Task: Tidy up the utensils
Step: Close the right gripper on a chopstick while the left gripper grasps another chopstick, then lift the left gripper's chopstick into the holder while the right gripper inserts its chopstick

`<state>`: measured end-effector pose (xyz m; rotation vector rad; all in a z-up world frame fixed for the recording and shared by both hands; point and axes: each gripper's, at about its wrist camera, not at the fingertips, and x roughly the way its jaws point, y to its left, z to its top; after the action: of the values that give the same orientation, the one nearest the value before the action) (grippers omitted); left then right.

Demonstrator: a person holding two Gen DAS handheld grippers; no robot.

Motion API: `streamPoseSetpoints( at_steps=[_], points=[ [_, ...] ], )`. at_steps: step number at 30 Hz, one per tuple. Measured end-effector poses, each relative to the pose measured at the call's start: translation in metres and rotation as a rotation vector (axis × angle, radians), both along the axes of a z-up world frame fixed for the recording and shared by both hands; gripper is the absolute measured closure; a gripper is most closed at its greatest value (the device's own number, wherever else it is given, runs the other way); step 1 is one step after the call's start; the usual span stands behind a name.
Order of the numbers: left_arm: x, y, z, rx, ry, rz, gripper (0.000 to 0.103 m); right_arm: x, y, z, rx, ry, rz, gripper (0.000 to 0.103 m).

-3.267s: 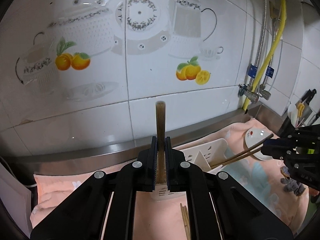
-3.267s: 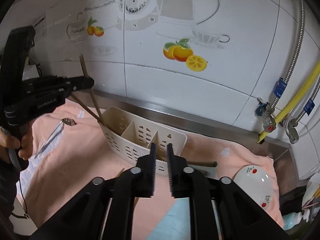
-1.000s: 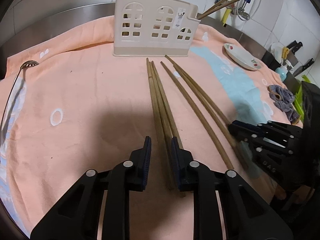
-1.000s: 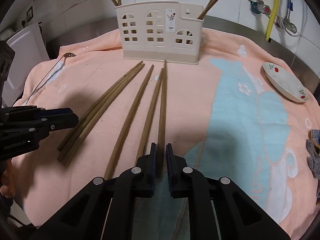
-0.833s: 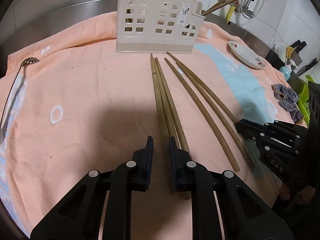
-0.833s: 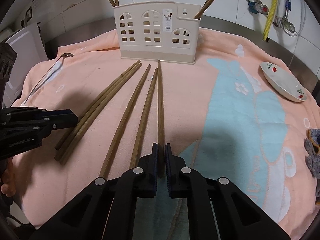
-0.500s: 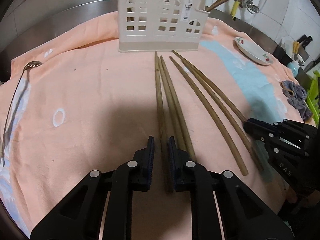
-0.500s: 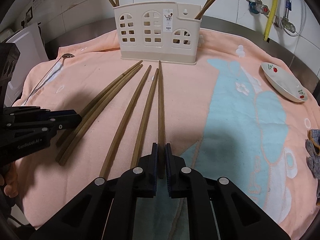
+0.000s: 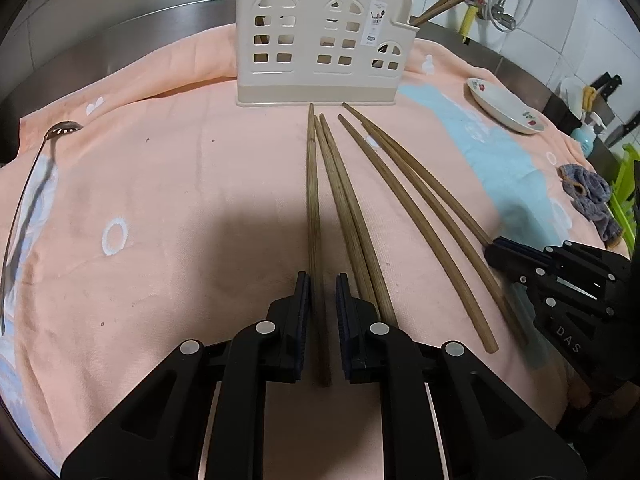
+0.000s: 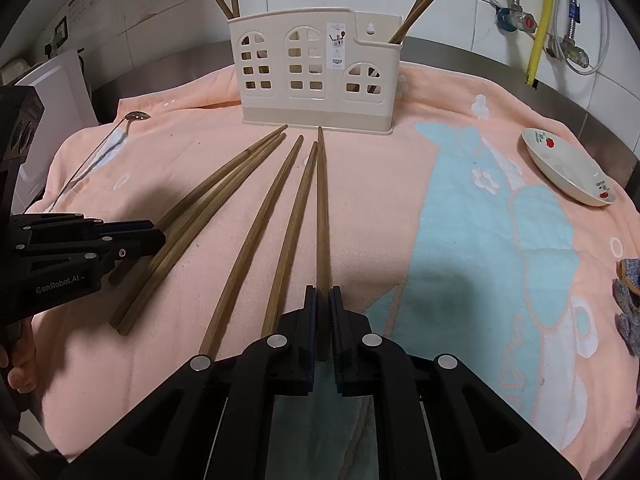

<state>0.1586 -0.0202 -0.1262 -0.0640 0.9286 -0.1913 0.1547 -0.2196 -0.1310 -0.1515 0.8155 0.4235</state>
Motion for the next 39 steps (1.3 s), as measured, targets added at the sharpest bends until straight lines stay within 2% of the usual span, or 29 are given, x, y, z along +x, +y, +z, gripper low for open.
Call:
streamPoseSetpoints(
  at_steps=[2,8,20,26,33,39],
  points=[
    [0.0,0.0,0.0,0.004,0.002,0.01,0.095,-0.001,0.0,0.001,0.004,0.0,-0.001,0.097],
    [-0.003,0.004,0.013,-0.014,-0.026,0.002,0.096,-0.007,-0.006,0.016,0.028,-0.032,-0.005,0.097],
    [-0.017,0.006,0.075,0.013,-0.2,-0.015,0.096,-0.016,-0.007,0.092,0.09,-0.217,0.03,0.097],
    [-0.017,0.007,0.095,0.014,-0.248,-0.035,0.097,-0.01,-0.004,0.12,0.106,-0.256,0.06,0.097],
    [-0.004,0.006,0.114,0.017,-0.274,-0.056,0.097,0.006,0.0,0.14,0.104,-0.262,0.094,0.097],
    [0.022,0.008,0.143,0.027,-0.291,-0.074,0.097,0.021,-0.001,0.172,0.094,-0.317,0.097,0.097]
  ],
)
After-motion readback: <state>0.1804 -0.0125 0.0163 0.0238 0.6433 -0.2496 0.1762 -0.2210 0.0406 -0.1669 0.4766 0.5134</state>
